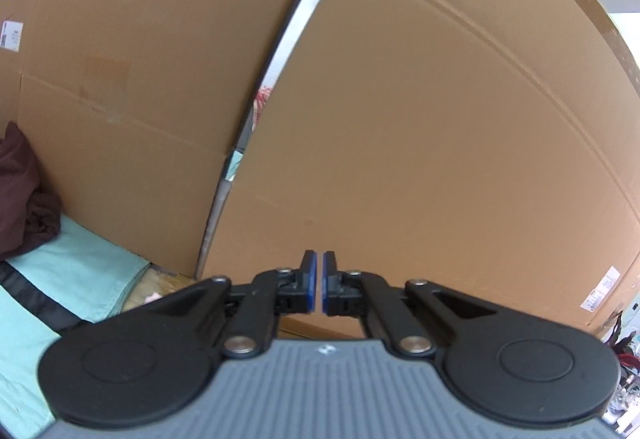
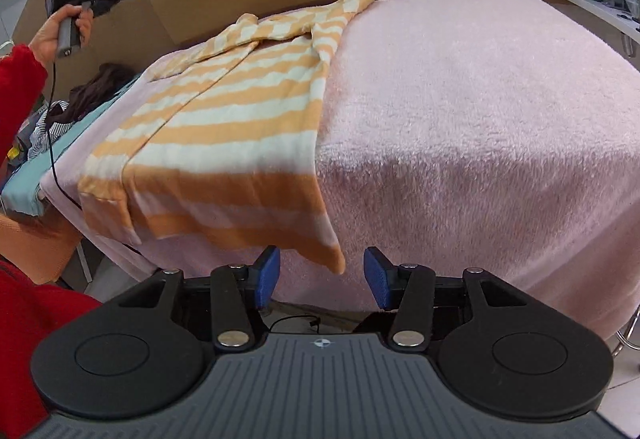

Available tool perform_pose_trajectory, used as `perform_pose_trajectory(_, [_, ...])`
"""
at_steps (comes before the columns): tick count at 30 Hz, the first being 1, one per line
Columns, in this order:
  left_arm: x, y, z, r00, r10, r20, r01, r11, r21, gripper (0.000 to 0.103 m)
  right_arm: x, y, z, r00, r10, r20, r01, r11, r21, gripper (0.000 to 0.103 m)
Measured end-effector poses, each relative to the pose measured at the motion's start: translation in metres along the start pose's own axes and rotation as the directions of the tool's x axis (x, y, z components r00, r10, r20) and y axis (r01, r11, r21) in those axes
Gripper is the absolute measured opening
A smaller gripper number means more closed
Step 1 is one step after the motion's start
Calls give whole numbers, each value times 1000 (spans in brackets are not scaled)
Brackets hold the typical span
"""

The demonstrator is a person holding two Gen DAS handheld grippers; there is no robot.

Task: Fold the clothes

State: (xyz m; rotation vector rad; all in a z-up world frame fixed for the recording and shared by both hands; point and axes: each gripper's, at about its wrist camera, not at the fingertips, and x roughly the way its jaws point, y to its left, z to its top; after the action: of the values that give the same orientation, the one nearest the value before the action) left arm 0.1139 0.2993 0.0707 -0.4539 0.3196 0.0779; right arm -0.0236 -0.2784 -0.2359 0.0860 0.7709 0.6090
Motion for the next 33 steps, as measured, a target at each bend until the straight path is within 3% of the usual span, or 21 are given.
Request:
perform_pose_trajectory(6, [-3,5,-36,991,-3,-135,4,1000,7,0,15,-8,-3,998,8,64,-10,999,42,47])
perform_pose_trajectory(7, [-4,9,-47,984,-12,-178,8,1000,-19,0,15,-10,-3,998,17,64,-21,999,50,39])
perform_pose_trajectory(8, [-6,14,-59,974,-31,-222,20,998,-53,0,15,-12,-3,998,25,63,-29,998,55,21])
perform_pose_trajectory(10, [-10,23,-83,952,-70,-297,36,992,-120,0,15,-13,-4,998,23,61,-27,998,56,7])
perform_pose_trajectory(13, [-17,28,-113,918,-132,-374,61,979,-196,0,12,-14,-4,997,38,60,-41,997,62,7])
perform_pose_trajectory(17, [-13,15,-144,888,-206,-411,80,950,-303,0,13,-14,-3,998,52,43,-54,996,65,7])
perform_pose_trajectory(19, [-4,9,-157,862,-285,-419,103,908,-406,12,13,-13,-2,998,46,43,-48,997,63,8])
perform_pose_trajectory(20, [-1,6,-163,859,-292,-420,90,895,-437,40,12,-13,-2,998,44,48,-47,997,67,8])
perform_pose_trajectory(21, [-2,-1,-168,869,-263,-419,60,897,-438,56,11,-14,-2,998,42,54,-46,996,73,8])
perform_pose_trajectory(23, [0,-15,-174,897,-178,-405,-1,915,-403,57,9,-15,-4,997,43,61,-48,995,88,9])
perform_pose_trajectory(25, [7,-21,-176,913,-163,-373,-1,916,-402,61,7,-15,-4,997,42,66,-48,994,95,10])
perform_pose_trajectory(31, [28,-23,-171,941,-137,-310,-25,885,-466,68,5,-16,-4,997,42,69,-49,993,107,11])
perform_pose_trajectory(33, [33,-24,-170,947,-141,-290,-23,868,-496,80,5,-17,-3,996,42,73,-50,993,110,11])
